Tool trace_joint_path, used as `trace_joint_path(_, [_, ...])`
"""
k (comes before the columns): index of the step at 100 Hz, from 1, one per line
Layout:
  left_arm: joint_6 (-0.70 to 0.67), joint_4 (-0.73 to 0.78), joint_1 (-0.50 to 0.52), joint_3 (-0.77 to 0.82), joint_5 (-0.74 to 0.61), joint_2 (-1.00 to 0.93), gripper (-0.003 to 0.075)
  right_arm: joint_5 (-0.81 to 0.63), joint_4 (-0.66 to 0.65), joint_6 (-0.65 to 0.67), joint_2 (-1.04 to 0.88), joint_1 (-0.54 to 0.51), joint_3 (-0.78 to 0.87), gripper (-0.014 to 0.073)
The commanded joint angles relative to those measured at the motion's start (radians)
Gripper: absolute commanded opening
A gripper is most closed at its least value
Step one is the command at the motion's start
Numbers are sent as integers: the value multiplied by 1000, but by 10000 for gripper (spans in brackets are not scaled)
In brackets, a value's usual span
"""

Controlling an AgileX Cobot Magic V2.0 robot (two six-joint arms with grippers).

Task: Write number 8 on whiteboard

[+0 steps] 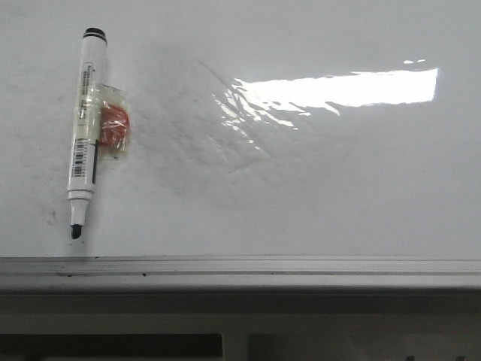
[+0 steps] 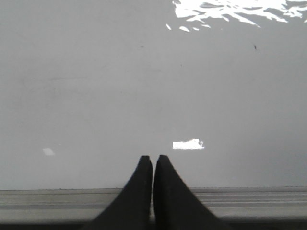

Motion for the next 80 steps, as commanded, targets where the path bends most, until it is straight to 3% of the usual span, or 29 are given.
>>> trace_joint_path(1, [-10, -4, -7, 40, -45, -29, -20, -23, -2, -10, -22, -6, 14, -63])
trace_joint_path(46, [-10, -36, -7, 40, -143, -29, -20, -52, -10, -10, -22, -6, 14, -63])
trace_joint_path(59, [-10, -45, -5, 40, -226, -29, -20, -168, -44, -10, -22, -6, 14, -63])
trace_joint_path(71, [-10, -47, -5, 40, -238, -29, -20, -334, -44, -10, -22, -6, 14, -63])
trace_joint_path(80, [-10, -54, -5, 40, -245, -29, -20, -380, -44, -10, -22, -6, 14, -63])
